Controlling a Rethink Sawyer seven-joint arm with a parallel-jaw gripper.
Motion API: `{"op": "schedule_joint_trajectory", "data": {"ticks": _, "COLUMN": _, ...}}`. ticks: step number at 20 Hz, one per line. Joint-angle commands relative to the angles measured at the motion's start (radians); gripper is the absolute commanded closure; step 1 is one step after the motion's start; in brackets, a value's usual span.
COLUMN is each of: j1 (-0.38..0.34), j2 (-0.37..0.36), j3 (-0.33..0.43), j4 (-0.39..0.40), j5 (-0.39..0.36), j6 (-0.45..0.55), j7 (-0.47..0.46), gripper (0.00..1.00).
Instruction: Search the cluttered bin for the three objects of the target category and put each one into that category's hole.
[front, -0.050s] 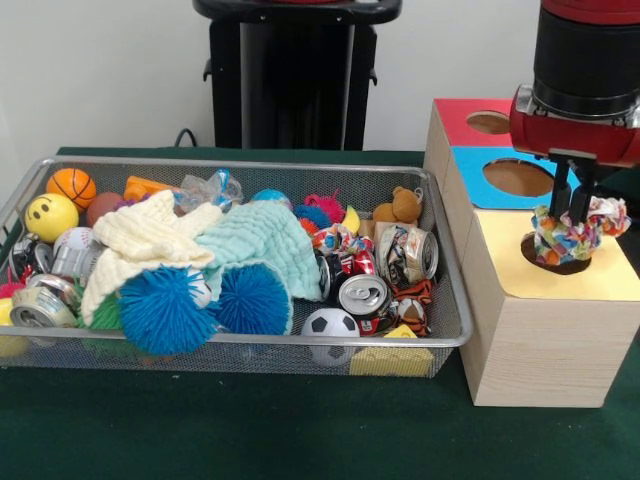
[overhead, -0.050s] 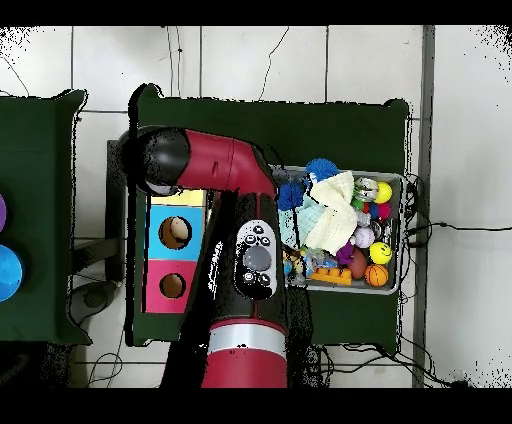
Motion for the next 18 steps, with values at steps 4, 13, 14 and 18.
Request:
{"op": "schedule_joint_trajectory", "data": {"ticks": 4, "j1": 0.082, "j2": -0.092, "j3": -0.059, "j4": 0.162, "j5": -0.032, "j6": 0.044, "j7": 0.232, "gripper": 1.0}}
{"op": "schedule_joint_trajectory", "data": {"ticks": 13, "j1": 0.228, "j2": -0.081, "j3": -0.204, "j4": 0.216, "j5": -0.029, "j6": -0.054, "j7": 0.376, "gripper": 1.0}}
{"op": "schedule_joint_trajectory", "data": {"ticks": 14, "j1": 0.237, "j2": -0.08, "j3": -0.213, "j4": 0.221, "j5": -0.024, "j6": -0.059, "j7": 0.378, "gripper": 1.0}}
{"op": "schedule_joint_trajectory", "data": {"ticks": 18, "j1": 0.219, "j2": -0.071, "j3": -0.216, "j4": 0.221, "j5": -0.013, "j6": -0.071, "j7": 0.322, "gripper": 1.0}}
